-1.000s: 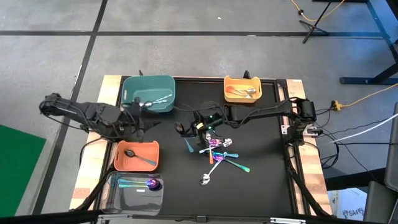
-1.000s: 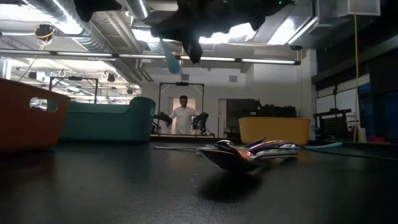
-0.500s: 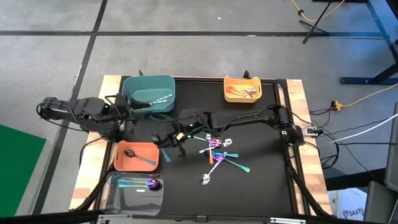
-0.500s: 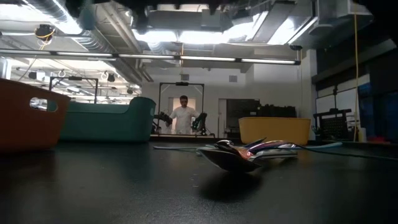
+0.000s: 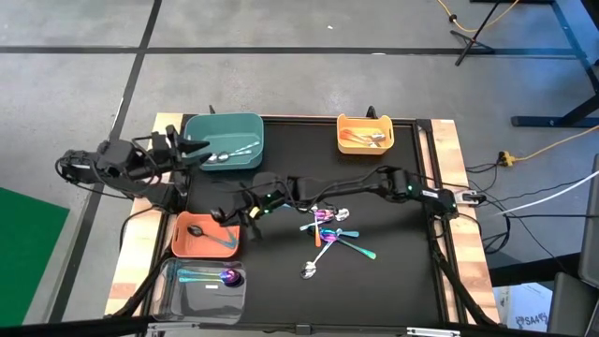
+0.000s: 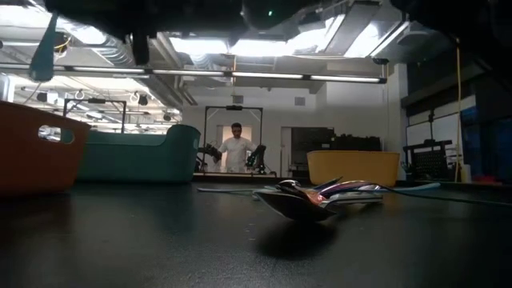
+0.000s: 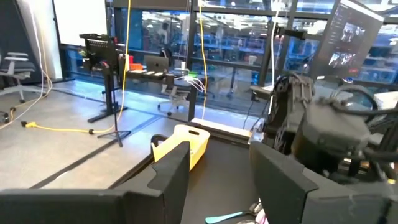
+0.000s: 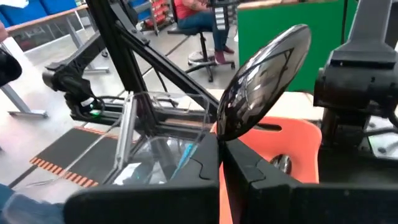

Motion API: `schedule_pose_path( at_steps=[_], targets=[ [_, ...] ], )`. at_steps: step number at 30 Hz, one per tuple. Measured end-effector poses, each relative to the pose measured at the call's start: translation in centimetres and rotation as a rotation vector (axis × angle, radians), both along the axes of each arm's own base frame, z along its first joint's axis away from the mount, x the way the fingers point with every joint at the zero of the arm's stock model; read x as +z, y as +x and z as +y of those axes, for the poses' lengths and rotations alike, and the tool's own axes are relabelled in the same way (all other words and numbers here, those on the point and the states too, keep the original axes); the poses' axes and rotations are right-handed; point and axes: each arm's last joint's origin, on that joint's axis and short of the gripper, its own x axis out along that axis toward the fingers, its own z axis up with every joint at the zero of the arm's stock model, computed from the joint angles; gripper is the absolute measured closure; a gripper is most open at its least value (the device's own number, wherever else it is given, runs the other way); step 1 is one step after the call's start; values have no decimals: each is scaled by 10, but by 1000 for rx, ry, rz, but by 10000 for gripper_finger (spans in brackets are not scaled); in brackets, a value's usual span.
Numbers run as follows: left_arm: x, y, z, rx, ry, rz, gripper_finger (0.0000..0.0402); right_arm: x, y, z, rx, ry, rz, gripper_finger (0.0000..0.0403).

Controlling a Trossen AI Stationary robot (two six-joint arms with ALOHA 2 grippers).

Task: Sort silverware by color (type)
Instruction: Put the light blue spoon into the orange bin

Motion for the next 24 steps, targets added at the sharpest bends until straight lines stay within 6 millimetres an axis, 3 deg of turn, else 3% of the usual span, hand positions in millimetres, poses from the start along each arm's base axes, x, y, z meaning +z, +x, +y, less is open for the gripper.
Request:
schedule_pose_path(
  at_steps=[17, 24],
  targets=[
    [-4, 0, 0, 0, 6, 39, 240, -26, 10, 0, -11, -59, -56, 403],
    [-4, 0, 0, -1, 6, 40, 240, -48, 13, -1, -24, -66, -16, 403]
  ],
)
